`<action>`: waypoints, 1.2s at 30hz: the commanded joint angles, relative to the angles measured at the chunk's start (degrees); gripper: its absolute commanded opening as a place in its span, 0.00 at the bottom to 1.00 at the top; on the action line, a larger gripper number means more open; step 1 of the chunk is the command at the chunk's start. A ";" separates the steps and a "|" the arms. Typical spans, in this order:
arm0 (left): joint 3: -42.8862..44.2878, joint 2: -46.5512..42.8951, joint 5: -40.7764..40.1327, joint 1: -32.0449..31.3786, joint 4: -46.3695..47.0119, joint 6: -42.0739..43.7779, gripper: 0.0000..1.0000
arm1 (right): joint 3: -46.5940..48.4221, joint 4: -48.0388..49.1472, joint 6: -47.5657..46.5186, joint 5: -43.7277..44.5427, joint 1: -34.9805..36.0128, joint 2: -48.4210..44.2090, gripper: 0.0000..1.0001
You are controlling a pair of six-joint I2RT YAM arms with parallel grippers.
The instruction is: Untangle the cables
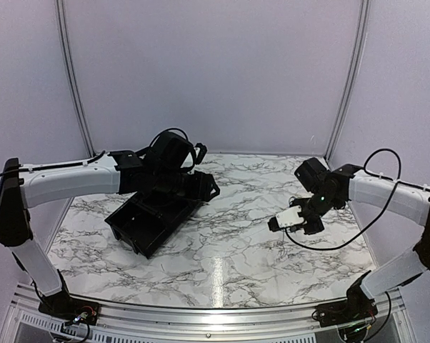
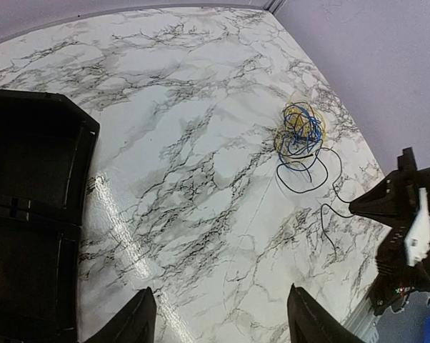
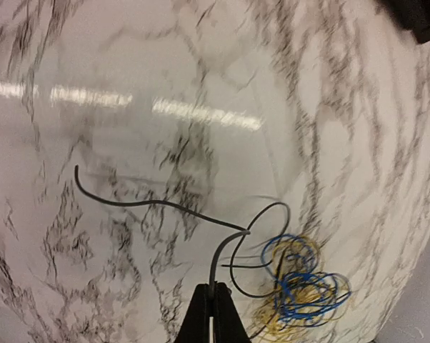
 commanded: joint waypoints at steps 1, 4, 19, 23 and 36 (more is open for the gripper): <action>-0.63 -1.68 -3.55 -0.55 4.19 2.33 0.67 | 14.01 -7.02 14.91 -16.88 3.24 0.78 0.00; 0.25 -1.19 -1.43 -0.66 5.56 3.20 0.67 | 19.00 -9.51 19.02 -20.56 3.24 1.59 0.00; -8.42 -2.10 16.67 -2.95 28.17 1.12 0.70 | 24.45 -5.57 28.62 -24.73 3.24 2.63 0.00; -4.59 3.56 18.81 -3.37 28.44 1.88 0.70 | 24.38 -4.58 29.40 -25.00 3.24 3.05 0.00; 4.86 16.78 27.62 -3.63 34.20 1.33 0.42 | 24.00 -2.27 31.61 -25.78 3.21 4.18 0.00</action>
